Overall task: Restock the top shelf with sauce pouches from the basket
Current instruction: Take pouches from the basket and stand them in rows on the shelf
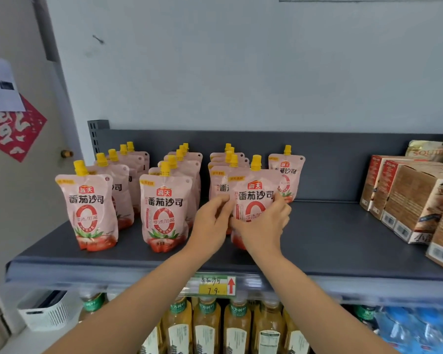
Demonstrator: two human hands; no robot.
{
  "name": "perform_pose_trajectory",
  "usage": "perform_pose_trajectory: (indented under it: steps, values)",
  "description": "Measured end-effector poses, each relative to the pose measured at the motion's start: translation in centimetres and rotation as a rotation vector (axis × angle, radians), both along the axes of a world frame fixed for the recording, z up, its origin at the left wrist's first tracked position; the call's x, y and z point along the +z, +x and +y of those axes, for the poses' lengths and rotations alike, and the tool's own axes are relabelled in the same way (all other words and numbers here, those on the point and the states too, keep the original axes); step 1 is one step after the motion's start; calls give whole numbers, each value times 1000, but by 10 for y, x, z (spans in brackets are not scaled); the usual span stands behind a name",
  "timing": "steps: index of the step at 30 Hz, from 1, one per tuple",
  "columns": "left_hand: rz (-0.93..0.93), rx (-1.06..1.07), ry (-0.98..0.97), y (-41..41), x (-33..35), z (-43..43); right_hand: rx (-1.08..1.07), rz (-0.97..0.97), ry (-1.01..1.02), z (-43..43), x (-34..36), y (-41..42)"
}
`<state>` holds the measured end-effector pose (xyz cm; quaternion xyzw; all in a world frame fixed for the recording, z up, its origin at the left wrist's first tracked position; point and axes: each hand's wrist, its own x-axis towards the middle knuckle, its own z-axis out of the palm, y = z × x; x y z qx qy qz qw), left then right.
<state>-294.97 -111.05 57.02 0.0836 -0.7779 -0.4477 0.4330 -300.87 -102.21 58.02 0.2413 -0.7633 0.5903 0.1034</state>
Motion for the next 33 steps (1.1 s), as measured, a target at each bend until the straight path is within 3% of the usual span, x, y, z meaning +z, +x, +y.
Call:
perform_pose_trajectory:
  steps: [4,11,16,21,33]
  values:
    - [8,176,4,-5,-9,-11,-17,33,-63,-19,-6,7]
    - [-11,281,-52,-1,-3,-25,136,82,-55,-24,-15,6]
    - [-73,213,18,3,-8,-25,203,175,-4,-15,-24,1]
    - [-156,106,-30,15,-8,-20,295,110,36,-7,-28,-12]
    - [-242,182,-170,24,-1,-10,482,54,185,21,-14,-20]
